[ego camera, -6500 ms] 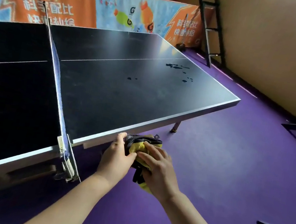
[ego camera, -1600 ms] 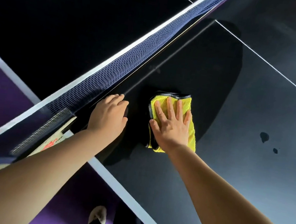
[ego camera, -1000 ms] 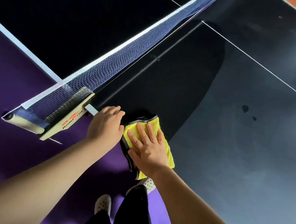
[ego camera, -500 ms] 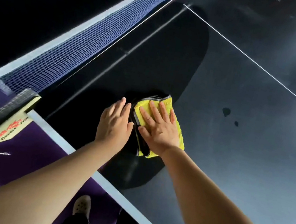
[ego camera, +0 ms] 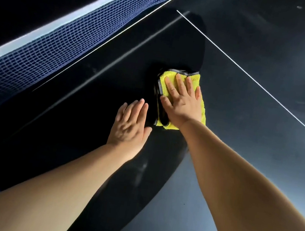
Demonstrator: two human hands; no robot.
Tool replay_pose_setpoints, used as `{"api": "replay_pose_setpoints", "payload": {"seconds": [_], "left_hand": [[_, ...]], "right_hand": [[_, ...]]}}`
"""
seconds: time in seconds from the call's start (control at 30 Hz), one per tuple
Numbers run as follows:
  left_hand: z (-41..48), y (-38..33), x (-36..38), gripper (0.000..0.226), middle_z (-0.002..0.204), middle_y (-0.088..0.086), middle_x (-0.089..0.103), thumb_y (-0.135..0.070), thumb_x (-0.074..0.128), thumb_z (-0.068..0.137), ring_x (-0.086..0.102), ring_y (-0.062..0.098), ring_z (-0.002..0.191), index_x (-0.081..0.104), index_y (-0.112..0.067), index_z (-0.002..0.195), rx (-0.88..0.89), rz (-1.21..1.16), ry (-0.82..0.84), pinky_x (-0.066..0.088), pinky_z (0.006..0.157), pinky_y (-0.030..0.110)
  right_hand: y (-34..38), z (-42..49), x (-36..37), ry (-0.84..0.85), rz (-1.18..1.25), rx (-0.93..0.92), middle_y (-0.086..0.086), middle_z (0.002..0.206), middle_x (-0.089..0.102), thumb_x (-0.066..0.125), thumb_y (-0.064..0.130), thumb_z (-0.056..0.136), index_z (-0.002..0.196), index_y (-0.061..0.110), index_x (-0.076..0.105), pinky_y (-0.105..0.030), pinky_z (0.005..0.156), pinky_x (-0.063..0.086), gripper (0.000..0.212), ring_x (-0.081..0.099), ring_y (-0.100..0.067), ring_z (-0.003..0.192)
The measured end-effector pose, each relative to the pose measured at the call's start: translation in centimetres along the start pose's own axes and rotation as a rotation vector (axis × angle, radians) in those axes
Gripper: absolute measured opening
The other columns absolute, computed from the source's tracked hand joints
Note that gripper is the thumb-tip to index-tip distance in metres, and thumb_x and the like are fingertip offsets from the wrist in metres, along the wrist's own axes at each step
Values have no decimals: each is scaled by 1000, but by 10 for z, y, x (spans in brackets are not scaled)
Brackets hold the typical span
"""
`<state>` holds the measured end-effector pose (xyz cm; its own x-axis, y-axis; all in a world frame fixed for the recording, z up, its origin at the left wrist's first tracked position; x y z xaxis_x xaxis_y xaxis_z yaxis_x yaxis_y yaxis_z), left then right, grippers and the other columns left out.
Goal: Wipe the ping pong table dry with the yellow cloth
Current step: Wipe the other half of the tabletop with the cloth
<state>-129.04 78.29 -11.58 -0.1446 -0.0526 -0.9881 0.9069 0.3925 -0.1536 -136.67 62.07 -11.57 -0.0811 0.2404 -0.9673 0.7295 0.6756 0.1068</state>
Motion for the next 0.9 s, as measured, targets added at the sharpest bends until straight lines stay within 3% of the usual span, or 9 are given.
{"api": "replay_pose_setpoints", "payload": {"seconds": [0.23,0.5,0.9], "left_hand": [[8,1,11,63,141,15,45,-42,34,90,37,27,129,43,-2,138,27,116,65,20,111,45],[17,1,15,59,143,11,44,-40,32,92,38,25,132,44,-5,138,18,107,90,22,112,45],[19,-2,11,57,138,13,49,-36,33,91,40,26,129,49,-2,133,14,115,35,23,110,44]], "right_hand": [[-47,91,-22,-30,-4,65,9,165,-4,19,63,99,155,44,5,-46,122,-8,61,-12,-19,151],[-98,167,-45,-40,24,132,7,165,-4,19,63,98,155,43,5,-46,122,-6,62,-10,-21,151],[-135,115,-38,-26,79,307,2,165,-7,21,57,101,156,40,3,-49,121,-6,60,-13,-23,151]]}}
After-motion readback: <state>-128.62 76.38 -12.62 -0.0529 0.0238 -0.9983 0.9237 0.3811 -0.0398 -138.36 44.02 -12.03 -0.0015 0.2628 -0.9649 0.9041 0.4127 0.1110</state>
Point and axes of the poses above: each hand's wrist, its own z-axis towards the middle knuckle, its own x-axis out of the palm, y = z × x, the point moved 3 cm from there along z, towards the middle knuckle
